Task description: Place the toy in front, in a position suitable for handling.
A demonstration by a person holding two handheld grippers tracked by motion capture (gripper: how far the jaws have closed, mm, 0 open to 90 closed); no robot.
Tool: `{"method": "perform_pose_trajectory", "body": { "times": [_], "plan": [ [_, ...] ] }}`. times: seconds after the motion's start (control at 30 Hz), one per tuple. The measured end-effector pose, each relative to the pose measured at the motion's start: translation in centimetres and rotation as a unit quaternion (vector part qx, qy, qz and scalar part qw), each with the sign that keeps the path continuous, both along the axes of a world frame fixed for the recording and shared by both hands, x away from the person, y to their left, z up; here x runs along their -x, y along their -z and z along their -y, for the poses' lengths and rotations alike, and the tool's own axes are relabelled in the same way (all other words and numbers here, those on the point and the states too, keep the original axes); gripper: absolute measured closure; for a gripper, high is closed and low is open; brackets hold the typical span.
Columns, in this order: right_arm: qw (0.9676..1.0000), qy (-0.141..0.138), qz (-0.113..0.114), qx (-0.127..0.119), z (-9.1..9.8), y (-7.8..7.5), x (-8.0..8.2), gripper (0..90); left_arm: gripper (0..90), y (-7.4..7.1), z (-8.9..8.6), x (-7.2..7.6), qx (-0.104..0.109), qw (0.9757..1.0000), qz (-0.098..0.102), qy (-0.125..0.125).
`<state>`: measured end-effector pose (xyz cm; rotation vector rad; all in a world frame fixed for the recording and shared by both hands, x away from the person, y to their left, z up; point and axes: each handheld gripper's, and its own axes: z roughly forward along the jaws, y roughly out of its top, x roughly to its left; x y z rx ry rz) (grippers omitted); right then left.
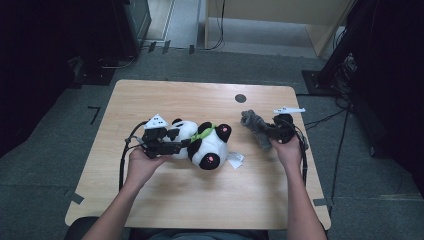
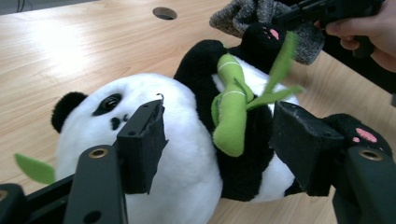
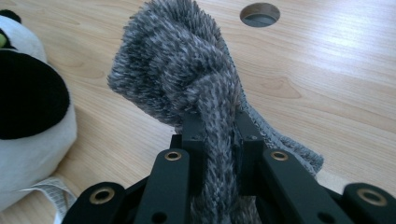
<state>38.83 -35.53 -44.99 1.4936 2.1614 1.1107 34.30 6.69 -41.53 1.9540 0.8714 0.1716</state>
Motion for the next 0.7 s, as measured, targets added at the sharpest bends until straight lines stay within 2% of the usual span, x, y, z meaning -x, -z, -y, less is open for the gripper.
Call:
{"method": "perform_pose_trajectory", "body": {
  "times": [0.1,0.23,0.3,0.43,0.6,0.7],
  "plan": [
    [1.0,-0.005,-0.004,-0.006,-0.3,-0.5,0.1,79.9,33.5,0.0,-0.7,-0.1,-0.005,0.9999,0.01,-0.002],
    [0.9999,-0.009,-0.003,-0.008,-0.5,-0.9,0.1,79.9,31.5,0.2,-1.6,-0.3,-0.01,0.9999,0.011,-0.003],
    [0.9998,-0.013,0.002,-0.012,-0.6,-1.5,0.3,79.8,29.5,0.4,-1.9,-0.4,-0.007,0.9999,0.011,-0.003],
    [0.9998,-0.017,0.007,-0.013,-0.9,-2.2,0.7,79.8,27.5,0.8,-2.5,-0.8,-0.016,0.9997,0.02,-0.002],
    [0.9994,-0.028,0.013,-0.012,-1.8,-3.6,1.2,79.8,26.9,1.8,-3.2,-1.7,-0.009,0.9999,0.009,0.006],
    [0.9991,-0.037,0.018,-0.013,-2.2,-4.3,1.4,79.8,27.1,2.2,-3.6,-2.3,-0.021,0.9996,0.012,0.013]
  ]
}}
